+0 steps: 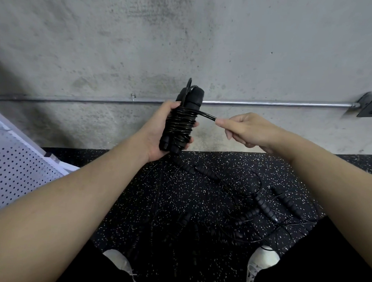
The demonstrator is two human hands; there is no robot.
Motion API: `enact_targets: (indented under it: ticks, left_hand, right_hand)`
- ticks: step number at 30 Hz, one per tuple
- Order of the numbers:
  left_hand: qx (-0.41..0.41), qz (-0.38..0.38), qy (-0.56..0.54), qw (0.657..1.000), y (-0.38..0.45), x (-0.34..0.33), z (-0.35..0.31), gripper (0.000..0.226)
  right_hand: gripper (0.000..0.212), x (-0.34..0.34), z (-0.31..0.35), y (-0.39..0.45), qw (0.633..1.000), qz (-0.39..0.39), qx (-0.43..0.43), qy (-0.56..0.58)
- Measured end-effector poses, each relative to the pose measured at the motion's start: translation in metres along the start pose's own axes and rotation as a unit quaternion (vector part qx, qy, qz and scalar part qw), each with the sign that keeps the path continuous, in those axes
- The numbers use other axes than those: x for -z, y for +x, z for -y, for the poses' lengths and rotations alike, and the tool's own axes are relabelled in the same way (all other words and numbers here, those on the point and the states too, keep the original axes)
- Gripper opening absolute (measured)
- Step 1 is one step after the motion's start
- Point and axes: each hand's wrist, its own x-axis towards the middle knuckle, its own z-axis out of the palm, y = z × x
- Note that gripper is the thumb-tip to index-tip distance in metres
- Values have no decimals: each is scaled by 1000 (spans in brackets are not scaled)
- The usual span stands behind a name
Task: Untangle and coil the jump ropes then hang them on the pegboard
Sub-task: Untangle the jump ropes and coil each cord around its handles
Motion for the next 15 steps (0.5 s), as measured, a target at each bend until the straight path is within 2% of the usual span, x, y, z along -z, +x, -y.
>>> enact_targets:
  ticks: [6, 11, 15]
  left_hand:
    - [-10, 60, -25, 998, -3, 8, -5, 46]
    - [17, 111, 65, 992, -4, 7, -1, 49]
    - [41, 143, 170, 974, -5, 4, 2, 52]
  right_hand:
    - [30, 12, -4, -4, 991, 89, 44, 88]
    - [39, 11, -10, 0, 1000, -13, 7, -27]
    - [34, 11, -12, 5, 999, -31, -12, 2]
